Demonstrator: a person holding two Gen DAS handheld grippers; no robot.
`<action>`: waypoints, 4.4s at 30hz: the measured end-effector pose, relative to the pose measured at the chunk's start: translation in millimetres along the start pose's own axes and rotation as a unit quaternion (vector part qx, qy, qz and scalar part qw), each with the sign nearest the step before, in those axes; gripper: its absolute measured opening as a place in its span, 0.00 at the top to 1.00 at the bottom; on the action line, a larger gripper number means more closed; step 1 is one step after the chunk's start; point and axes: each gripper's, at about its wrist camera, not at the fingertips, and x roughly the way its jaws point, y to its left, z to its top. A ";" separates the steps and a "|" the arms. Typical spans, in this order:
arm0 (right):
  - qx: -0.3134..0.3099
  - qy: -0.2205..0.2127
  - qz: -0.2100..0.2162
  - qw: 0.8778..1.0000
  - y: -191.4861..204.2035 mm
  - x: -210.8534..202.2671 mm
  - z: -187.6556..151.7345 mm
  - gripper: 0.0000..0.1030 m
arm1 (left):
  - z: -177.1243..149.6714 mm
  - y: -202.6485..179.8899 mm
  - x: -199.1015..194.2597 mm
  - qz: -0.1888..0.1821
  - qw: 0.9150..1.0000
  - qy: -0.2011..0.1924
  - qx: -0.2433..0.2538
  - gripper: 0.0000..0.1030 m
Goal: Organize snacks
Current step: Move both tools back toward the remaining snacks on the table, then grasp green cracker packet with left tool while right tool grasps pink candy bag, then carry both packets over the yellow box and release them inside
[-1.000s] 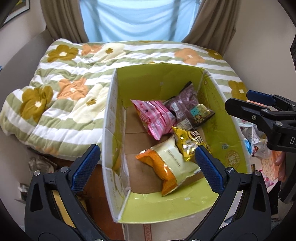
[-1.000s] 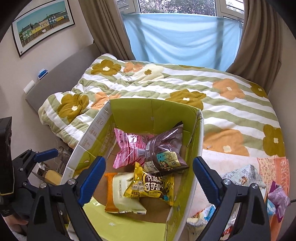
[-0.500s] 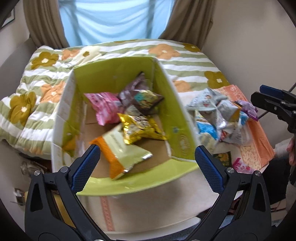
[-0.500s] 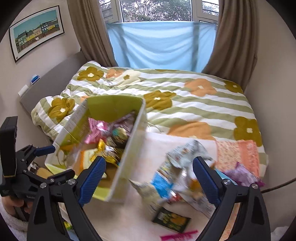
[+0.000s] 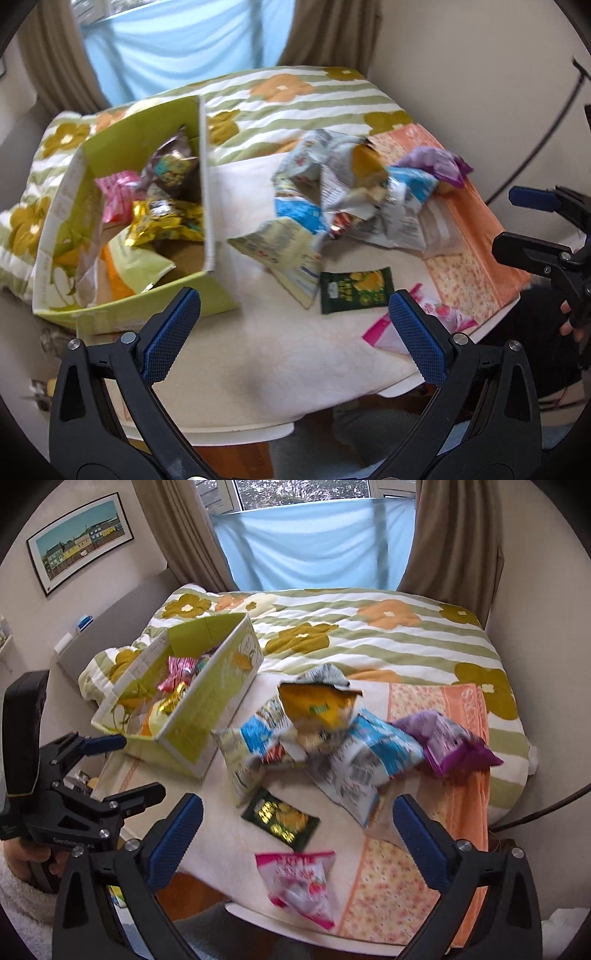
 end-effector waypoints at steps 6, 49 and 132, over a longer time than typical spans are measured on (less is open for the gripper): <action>-0.004 0.047 -0.008 0.999 -20.1 3.2 -31.2 0.00 | 0.4 -37.3 23.1 -0.002 0.993 0.009 0.115 0.02; 0.025 0.111 0.005 0.994 -6.4 118.8 -102.8 0.00 | 5.6 -87.2 175.8 -0.148 0.841 0.167 0.493 0.59; 0.002 0.022 0.015 1.000 198.0 125.0 117.3 0.53 | 27.1 284.3 34.7 -0.002 0.994 0.043 -0.099 0.26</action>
